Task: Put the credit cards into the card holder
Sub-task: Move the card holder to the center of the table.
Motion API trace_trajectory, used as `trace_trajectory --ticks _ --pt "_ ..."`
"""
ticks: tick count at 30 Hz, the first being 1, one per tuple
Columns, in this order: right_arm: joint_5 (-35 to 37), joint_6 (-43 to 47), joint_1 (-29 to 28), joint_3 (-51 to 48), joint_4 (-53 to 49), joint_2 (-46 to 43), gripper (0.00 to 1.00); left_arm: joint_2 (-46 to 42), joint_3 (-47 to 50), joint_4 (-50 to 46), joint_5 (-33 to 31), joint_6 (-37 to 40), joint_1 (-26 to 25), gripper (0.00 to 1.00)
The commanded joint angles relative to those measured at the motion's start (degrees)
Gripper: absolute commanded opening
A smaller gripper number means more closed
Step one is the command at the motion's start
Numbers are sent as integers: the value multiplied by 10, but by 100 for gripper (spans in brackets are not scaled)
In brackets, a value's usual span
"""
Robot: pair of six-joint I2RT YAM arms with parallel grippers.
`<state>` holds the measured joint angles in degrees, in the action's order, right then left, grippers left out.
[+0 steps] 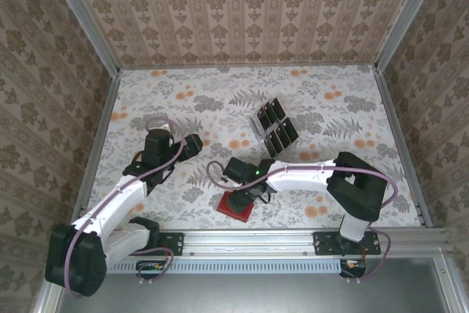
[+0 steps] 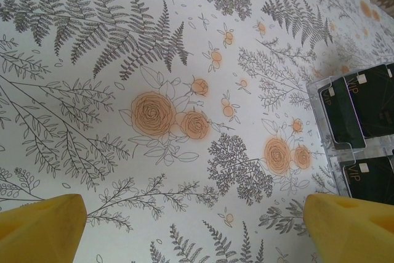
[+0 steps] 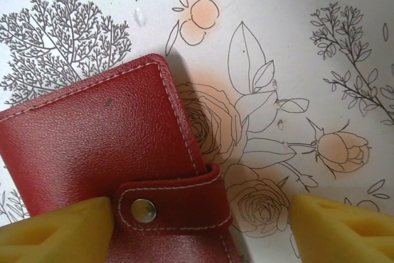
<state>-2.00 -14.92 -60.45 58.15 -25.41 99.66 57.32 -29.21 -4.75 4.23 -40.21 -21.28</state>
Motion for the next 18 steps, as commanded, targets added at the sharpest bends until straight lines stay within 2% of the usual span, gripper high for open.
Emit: trace_trajectory --ticks 1,7,11,18 --pt "2 -4 -4 21 7 21 69 3 9 -3 1 14 5 100" --pt "96 -53 10 47 -8 45 48 1 8 -4 8 16 8 100" --pt "152 -115 45 60 -11 48 47 1 3 -6 8 20 9 100" --pt "90 -229 110 72 77 64 47 5 0 -4 7 20 10 100"
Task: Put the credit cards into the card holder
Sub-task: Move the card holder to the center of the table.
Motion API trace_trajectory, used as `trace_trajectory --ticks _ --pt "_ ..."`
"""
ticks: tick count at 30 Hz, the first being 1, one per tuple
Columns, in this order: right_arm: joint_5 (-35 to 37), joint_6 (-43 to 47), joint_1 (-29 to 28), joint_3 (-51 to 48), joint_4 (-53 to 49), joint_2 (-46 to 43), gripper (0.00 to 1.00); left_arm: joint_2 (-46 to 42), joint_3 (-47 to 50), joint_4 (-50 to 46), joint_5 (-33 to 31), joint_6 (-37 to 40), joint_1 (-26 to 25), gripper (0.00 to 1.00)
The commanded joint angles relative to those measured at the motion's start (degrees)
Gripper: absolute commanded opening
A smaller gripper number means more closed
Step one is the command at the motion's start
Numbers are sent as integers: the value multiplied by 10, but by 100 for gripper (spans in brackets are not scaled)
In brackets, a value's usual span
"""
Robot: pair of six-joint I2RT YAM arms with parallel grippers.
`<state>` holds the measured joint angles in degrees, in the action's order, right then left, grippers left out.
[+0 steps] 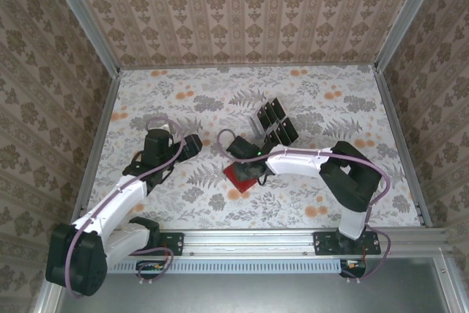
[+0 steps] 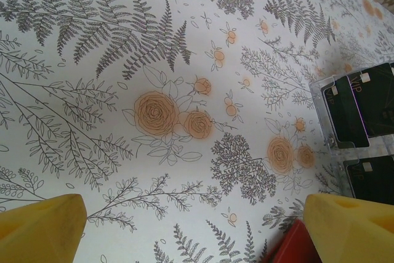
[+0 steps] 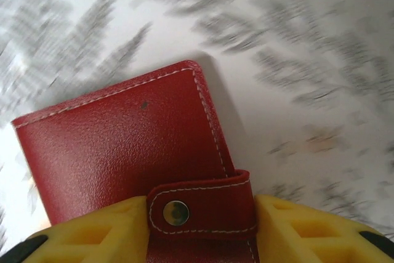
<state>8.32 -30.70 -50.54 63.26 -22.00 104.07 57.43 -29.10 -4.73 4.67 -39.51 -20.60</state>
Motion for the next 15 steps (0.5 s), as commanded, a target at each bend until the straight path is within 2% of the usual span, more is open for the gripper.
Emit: trace_trajectory --ticks 1,3,4,7,8,15 --pt "-25 -80 12 29 52 26 47 6 -2 -4 3 14 4 100" --pt "-41 -85 10 51 53 39 51 6 -4 -5 2 15 4 100" --pt "-43 -85 9 61 46 41 59 7 -5 -6 1 15 4 100" --pt "-4 -78 1 77 7 25 73 6 -9 -12 3 16 5 100" --pt "12 -75 -2 79 -5 18 75 4 -10 -15 3 16 5 100" --pt "71 -30 -22 113 -83 19 71 -20 -7 -36 -17 13 13 100"
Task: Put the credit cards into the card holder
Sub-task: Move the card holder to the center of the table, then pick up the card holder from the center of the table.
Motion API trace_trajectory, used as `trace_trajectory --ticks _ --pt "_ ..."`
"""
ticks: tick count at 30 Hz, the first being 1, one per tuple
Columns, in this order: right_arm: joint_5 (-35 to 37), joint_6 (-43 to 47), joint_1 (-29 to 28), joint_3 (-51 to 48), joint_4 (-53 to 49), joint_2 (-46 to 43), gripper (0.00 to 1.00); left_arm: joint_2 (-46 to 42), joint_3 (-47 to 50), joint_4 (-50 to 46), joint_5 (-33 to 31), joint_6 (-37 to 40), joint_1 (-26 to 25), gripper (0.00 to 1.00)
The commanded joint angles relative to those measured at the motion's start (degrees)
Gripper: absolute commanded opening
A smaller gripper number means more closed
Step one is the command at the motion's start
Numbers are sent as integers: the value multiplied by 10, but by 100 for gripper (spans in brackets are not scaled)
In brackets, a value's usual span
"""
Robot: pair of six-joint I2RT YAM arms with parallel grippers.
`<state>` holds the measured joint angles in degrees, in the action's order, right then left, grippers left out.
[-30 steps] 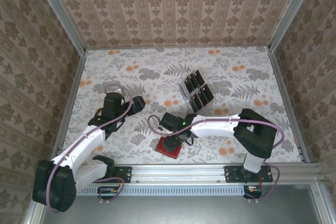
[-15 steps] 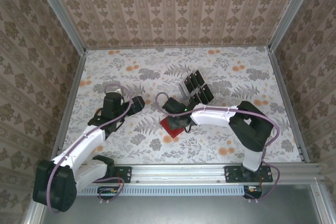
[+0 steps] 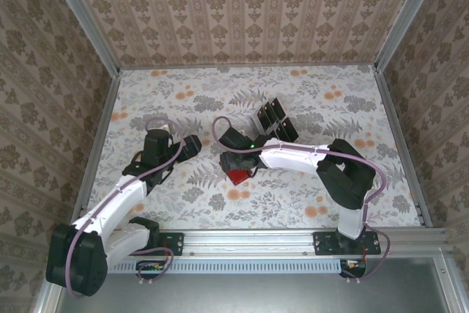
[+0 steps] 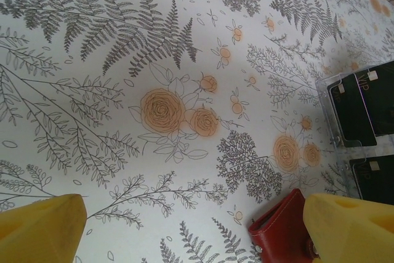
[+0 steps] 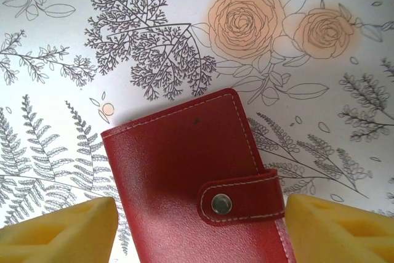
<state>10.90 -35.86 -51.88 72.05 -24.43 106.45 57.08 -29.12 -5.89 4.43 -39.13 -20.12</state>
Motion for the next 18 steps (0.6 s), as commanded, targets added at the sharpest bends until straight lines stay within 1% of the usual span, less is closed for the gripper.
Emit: trace_trajectory --ticks 1,7,13,18 --pt "53 30 -12 32 -71 1 69 -18 -7 -28 -17 8 12 100" --pt "79 66 -24 52 -100 33 61 -19 -6 -37 -5 9 39 100" --pt "75 82 -23 62 -99 57 59 -17 1 -30 5 9 50 100" --pt "78 87 -21 67 -99 74 55 -13 7 -24 10 8 56 100"
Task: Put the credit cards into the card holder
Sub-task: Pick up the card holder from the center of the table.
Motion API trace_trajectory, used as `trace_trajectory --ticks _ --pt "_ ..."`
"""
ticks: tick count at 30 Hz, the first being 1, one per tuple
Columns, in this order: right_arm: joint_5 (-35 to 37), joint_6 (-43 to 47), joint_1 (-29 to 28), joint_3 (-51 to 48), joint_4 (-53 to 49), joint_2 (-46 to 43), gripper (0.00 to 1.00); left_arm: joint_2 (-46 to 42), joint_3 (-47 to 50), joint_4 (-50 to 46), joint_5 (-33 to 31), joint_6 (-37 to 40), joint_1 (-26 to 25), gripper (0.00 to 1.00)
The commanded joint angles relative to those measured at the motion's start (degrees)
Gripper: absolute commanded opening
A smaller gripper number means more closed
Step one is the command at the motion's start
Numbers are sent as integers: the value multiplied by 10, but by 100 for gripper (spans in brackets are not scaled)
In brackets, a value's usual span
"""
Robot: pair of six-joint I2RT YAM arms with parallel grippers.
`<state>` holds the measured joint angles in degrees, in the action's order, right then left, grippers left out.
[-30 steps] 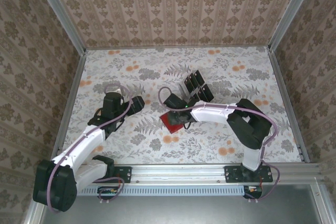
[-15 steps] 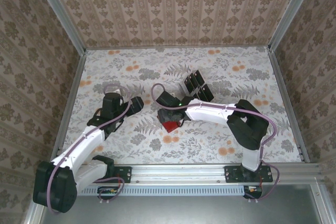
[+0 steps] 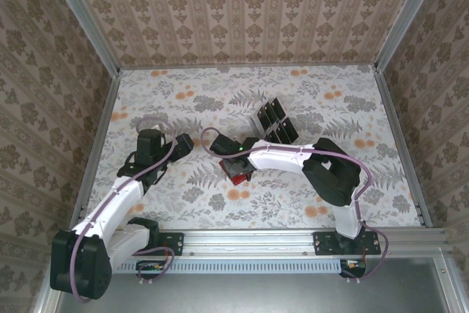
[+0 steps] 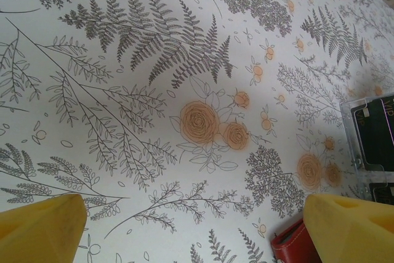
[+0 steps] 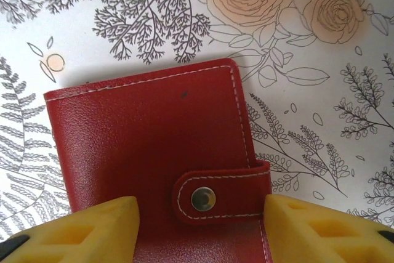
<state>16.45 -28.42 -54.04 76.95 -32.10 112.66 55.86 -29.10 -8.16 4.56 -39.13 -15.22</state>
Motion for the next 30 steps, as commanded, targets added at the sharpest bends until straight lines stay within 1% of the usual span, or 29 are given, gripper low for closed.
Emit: trace_trajectory --ticks 1,5,9,14,20,22,25,28,30 --pt "24 13 1 19 -22 13 54 1 7 0 9 7 6 100" --pt "26 14 5 15 -21 13 49 7 9 5 12 8 10 100" --pt "28 13 8 8 -18 2 49 15 8 10 16 8 10 100" --pt "28 14 11 2 -13 -8 45 23 7 16 19 7 11 100" --pt "25 15 15 -3 -12 -3 38 28 5 18 23 7 11 100" --pt "23 15 14 -7 -10 -1 35 28 4 18 23 7 11 100" --pt "20 16 15 -11 -6 2 26 27 4 18 25 6 11 100" --pt "18 18 16 -14 -3 3 14 28 3 18 28 7 11 100" --pt "17 21 16 -15 -2 0 4 28 3 17 31 6 11 100"
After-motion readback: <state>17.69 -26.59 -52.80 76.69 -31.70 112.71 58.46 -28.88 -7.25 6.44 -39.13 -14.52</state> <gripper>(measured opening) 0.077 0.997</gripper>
